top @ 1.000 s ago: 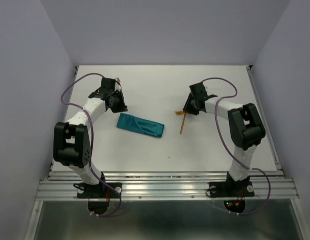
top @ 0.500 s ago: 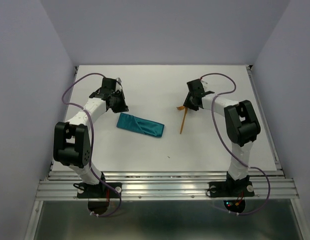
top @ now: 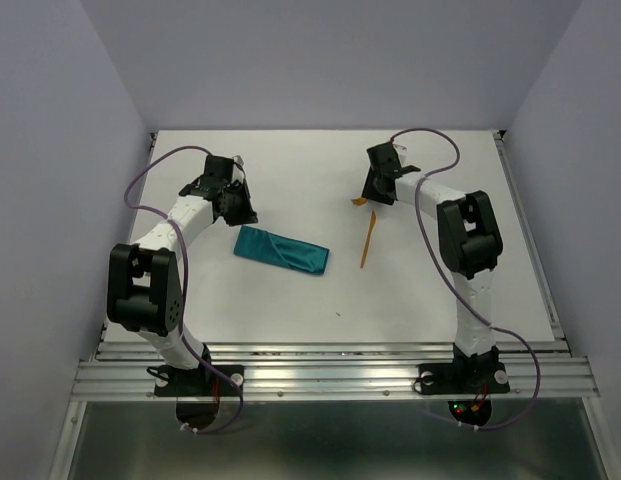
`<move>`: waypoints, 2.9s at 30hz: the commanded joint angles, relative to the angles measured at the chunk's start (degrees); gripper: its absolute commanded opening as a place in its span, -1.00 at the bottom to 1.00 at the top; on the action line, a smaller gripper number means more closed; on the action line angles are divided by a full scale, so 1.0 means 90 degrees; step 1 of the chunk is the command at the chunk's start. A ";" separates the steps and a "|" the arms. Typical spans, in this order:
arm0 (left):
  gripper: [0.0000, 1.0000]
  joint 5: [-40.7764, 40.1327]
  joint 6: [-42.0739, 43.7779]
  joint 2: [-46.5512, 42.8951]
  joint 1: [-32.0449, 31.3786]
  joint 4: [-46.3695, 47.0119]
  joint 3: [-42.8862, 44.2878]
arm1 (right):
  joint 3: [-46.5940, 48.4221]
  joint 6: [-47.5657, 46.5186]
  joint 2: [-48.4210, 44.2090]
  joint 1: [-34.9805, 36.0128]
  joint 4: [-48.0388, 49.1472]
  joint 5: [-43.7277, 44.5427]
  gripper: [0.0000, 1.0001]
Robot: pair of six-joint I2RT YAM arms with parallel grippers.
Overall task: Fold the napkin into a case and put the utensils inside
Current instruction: Move the fork to the center of the board.
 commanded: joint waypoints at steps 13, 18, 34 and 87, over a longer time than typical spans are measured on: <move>-0.97 0.0014 0.0126 -0.0312 -0.0044 -0.0018 0.0116 | 0.0539 0.0151 0.0192 -0.0096 -0.0445 -0.0001 0.15; -0.97 0.0004 0.0146 -0.0293 -0.0044 -0.0037 0.0136 | 0.0490 0.0356 0.0133 -0.0155 -0.0299 -0.0089 0.15; -0.98 0.0043 0.0165 -0.0235 -0.0044 -0.0018 0.0126 | 0.1076 0.0483 0.0641 -0.0214 -0.0308 -0.0245 0.15; -0.99 0.0102 0.0097 -0.0322 -0.0054 0.0060 -0.0050 | 0.0539 -0.4321 -0.0160 0.0772 0.0141 -0.2569 -0.45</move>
